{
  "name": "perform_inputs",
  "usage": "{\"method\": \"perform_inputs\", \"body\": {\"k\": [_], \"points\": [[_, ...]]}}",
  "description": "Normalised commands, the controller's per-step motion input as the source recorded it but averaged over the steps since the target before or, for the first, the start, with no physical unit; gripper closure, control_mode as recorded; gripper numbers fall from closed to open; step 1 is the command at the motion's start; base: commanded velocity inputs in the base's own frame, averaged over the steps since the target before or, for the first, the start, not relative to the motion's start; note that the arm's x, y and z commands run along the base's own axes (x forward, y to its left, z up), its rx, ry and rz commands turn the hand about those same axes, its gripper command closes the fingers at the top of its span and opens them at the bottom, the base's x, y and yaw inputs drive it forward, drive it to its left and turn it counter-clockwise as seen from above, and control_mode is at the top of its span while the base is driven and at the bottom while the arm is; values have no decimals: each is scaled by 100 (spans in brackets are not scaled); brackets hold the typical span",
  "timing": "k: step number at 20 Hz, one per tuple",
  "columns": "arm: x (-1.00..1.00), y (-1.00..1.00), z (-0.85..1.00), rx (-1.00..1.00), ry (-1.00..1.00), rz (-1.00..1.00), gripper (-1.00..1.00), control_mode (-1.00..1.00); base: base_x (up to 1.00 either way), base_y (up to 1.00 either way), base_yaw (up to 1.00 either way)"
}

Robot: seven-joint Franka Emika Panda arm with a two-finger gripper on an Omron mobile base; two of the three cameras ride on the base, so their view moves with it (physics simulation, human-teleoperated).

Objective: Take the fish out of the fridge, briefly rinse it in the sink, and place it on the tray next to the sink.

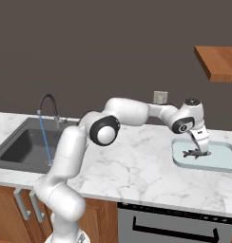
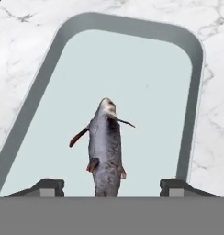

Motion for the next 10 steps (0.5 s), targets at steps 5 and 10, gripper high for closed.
{"method": "perform_inputs", "body": {"k": [5, 10], "points": [[-54, 26, 51, 0, -13, 0, -100, -100, 0, 0, 0], [-86, 80, 72, 0, -18, 6, -100, -100, 0, 0, 0]]}}
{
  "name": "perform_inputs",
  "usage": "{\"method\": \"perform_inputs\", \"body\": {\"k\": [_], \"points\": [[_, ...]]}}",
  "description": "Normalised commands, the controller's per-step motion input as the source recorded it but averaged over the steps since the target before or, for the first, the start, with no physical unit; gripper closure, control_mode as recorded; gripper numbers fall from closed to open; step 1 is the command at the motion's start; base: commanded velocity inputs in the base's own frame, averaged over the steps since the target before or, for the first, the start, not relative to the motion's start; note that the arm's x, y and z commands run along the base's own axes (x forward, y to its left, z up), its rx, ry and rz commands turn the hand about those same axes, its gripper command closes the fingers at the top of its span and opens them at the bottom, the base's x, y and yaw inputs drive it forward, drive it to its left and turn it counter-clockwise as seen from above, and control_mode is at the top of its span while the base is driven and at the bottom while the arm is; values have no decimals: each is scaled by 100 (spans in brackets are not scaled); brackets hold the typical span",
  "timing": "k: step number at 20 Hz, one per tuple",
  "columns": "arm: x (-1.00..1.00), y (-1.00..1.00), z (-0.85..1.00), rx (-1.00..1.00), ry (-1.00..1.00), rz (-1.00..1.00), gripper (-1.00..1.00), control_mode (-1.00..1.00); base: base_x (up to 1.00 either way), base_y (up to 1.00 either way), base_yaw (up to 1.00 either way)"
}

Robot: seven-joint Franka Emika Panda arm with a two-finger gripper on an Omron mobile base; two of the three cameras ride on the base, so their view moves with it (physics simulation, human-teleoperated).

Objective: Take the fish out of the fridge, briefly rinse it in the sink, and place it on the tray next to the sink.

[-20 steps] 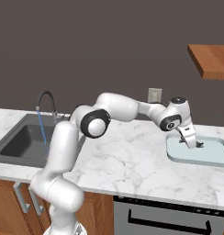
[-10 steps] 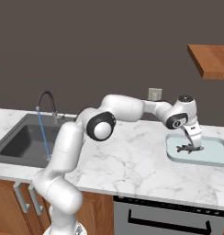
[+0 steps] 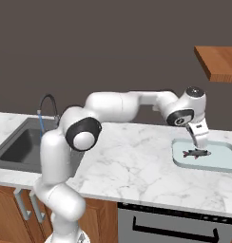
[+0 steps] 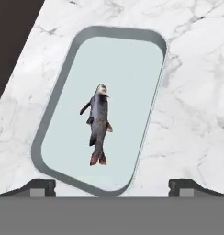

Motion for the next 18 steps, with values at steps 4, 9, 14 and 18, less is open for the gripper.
{"method": "perform_inputs", "body": {"k": [4, 9, 14, 18], "points": [[-87, 99, 86, 0, -18, 8, -100, -100, 0, 0, 0], [-86, 100, 81, 0, -16, 6, -100, -100, 0, 0, 0], [-96, 100, 61, -4, -14, 8, -100, -100, 0, 0, 0], [-100, 100, 43, -8, -15, 11, -100, -100, 0, 0, 0]]}}
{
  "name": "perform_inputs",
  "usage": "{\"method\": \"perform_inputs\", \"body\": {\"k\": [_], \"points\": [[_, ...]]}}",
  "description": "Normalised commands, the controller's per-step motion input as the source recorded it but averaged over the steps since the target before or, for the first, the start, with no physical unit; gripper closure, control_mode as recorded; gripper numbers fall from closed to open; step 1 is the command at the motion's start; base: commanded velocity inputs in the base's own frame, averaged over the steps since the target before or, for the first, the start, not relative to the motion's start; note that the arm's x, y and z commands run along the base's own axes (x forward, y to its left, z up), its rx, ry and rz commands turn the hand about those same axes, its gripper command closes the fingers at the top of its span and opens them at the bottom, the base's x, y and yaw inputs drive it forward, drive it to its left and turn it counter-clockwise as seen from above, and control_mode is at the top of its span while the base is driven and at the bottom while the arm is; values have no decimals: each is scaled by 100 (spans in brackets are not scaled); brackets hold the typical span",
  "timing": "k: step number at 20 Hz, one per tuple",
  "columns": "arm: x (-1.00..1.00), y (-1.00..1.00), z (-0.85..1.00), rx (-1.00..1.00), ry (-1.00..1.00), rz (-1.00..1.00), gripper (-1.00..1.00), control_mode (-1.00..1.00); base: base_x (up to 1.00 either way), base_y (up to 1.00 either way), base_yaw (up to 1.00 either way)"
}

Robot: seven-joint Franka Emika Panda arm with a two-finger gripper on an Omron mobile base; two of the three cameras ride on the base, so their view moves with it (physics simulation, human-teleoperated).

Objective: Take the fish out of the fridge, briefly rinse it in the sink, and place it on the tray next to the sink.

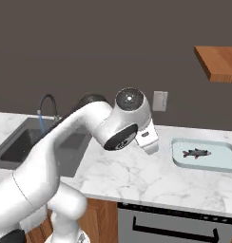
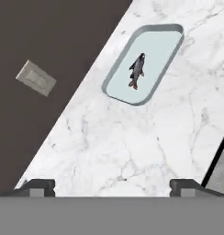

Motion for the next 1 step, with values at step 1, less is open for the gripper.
{"method": "perform_inputs", "body": {"k": [1], "points": [[-100, 100, 32, -6, -18, 11, -100, -100, 0, 0, 0]]}}
